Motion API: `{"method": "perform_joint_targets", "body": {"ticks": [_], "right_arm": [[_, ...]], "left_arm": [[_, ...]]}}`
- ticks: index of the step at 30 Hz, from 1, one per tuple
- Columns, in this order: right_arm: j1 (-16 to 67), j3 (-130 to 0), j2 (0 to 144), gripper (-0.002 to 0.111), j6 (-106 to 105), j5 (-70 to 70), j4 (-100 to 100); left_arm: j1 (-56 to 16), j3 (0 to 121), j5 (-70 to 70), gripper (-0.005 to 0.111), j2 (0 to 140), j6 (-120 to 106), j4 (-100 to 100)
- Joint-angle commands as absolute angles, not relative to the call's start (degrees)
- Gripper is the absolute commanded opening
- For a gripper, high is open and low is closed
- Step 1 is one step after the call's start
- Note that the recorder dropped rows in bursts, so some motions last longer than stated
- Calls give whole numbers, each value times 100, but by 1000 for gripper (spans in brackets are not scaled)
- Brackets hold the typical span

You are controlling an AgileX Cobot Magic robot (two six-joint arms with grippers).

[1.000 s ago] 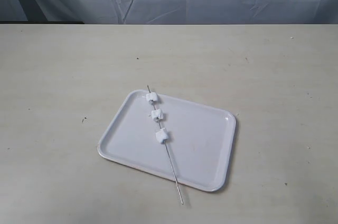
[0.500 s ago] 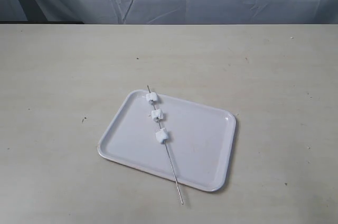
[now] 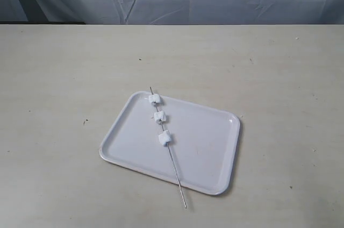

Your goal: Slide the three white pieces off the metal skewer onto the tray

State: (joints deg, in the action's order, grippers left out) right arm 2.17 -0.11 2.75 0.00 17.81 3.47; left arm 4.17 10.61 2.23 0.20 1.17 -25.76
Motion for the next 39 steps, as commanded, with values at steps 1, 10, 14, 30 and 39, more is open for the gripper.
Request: {"method": "perform_joint_targets", "body": {"ticks": [1,10,14,30,39], "right_arm": [[180,0,259,-1,0,1737,368],[180,0,259,-1,0,547,5415],[180,0,259,-1,0,437,6332],[180,0,259,-1,-42,407,5550],[180,-442,259,-1,-42,885,4503]], "left_arm": [[443,1087,223,48,0,134,-2604],[200,1087,126,48,0,130,-2524],[200,1087,0,48,0,130,-2410],[200,1087,1030,48,84,-277,-3004],[-202,1650,1478,48,1484,-2337,-4436]]}}
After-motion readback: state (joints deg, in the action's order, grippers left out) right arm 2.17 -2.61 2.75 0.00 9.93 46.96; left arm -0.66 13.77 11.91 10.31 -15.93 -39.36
